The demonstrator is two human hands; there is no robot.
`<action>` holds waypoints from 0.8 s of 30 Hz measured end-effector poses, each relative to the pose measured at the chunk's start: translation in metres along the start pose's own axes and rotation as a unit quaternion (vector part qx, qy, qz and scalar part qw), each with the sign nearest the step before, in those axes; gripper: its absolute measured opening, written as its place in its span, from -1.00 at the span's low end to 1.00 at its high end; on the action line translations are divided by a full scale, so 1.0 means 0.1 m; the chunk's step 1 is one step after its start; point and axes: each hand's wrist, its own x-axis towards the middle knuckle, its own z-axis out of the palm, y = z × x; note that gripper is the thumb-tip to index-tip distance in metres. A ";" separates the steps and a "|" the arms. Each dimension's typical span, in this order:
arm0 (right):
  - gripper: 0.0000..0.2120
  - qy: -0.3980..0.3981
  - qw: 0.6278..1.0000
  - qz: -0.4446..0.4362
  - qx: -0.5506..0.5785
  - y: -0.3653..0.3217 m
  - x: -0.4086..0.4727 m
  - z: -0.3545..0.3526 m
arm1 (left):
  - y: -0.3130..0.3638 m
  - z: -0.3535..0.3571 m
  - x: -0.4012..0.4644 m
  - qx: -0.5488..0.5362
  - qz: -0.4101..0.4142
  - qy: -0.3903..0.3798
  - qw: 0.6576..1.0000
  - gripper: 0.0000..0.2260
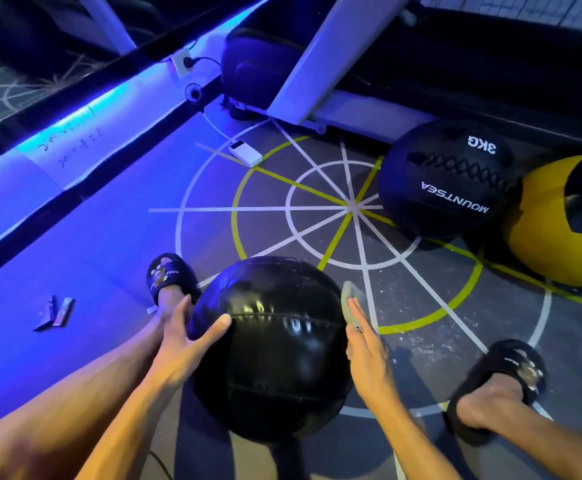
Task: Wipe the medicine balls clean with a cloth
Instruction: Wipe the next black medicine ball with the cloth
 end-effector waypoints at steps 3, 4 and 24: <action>-0.51 0.022 0.998 0.006 -0.066 0.03 -0.06 0.00 | 0.02 0.03 -0.05 0.025 0.053 -0.019 0.998 -0.05; -0.53 0.041 0.996 0.025 -0.075 0.01 -0.04 -0.02 | -0.01 0.03 -0.05 0.015 0.041 -0.026 0.999 -0.03; -0.59 -0.048 0.967 -0.022 -0.248 -0.61 0.54 0.09 | -0.20 0.12 -0.21 0.044 0.078 0.003 0.996 0.00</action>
